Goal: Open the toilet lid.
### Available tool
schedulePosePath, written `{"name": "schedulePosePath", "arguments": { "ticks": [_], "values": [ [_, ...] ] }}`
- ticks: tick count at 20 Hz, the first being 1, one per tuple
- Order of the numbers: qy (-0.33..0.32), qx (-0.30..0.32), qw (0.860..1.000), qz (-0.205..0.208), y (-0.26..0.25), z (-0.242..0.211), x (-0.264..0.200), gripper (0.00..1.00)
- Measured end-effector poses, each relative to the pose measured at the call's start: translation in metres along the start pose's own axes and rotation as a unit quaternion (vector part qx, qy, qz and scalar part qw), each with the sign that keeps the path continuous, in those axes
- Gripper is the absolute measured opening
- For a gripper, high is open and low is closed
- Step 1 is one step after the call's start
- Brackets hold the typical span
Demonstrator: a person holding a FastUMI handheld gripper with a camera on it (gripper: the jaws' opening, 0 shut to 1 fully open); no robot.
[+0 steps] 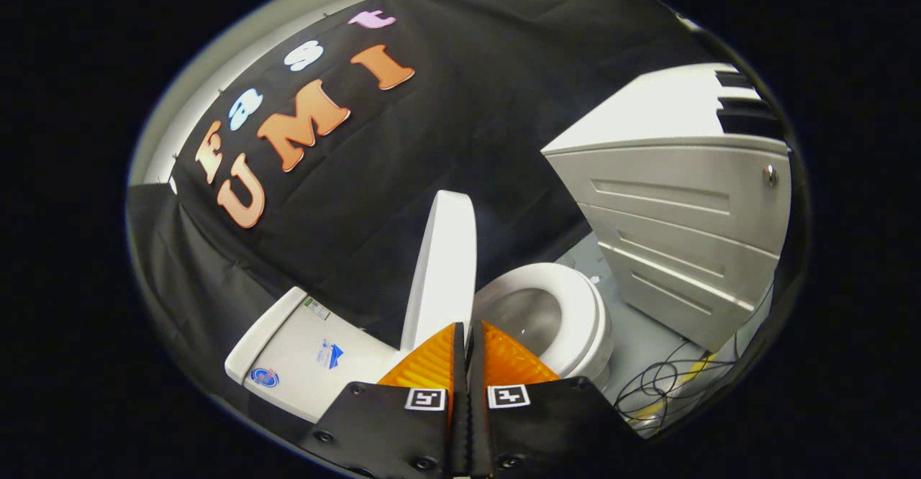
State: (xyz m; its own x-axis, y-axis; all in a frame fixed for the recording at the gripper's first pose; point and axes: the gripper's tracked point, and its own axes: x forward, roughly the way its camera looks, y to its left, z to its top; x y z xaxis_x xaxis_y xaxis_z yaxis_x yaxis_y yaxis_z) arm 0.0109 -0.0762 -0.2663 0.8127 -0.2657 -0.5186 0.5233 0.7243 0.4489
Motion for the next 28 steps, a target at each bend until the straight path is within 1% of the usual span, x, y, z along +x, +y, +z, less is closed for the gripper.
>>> {"name": "schedulePosePath", "arguments": {
  "ticks": [2, 4, 6, 9, 13, 18, 20, 22, 25, 28],
  "values": [
    [0.002, -0.043, 0.999, -0.004, 0.010, 0.004, 0.000, 0.08],
    [-0.006, -0.050, 0.999, 0.009, 0.031, 0.011, -0.005, 0.08],
    [-0.009, -0.054, 0.998, 0.014, 0.042, 0.012, -0.008, 0.08],
    [-0.015, -0.084, 0.996, 0.021, 0.059, 0.014, -0.010, 0.08],
    [-0.021, -0.099, 0.994, 0.039, 0.087, 0.016, -0.014, 0.08],
    [-0.020, -0.160, 0.985, 0.058, 0.136, 0.015, -0.020, 0.08],
    [-0.024, -0.183, 0.981, 0.059, 0.150, 0.013, -0.019, 0.08],
    [-0.025, -0.198, 0.978, 0.068, 0.168, 0.010, -0.022, 0.08],
    [-0.027, -0.210, 0.973, 0.092, 0.196, 0.005, -0.026, 0.08],
    [-0.026, -0.237, 0.966, 0.103, 0.217, -0.001, -0.028, 0.08]
  ]
}}
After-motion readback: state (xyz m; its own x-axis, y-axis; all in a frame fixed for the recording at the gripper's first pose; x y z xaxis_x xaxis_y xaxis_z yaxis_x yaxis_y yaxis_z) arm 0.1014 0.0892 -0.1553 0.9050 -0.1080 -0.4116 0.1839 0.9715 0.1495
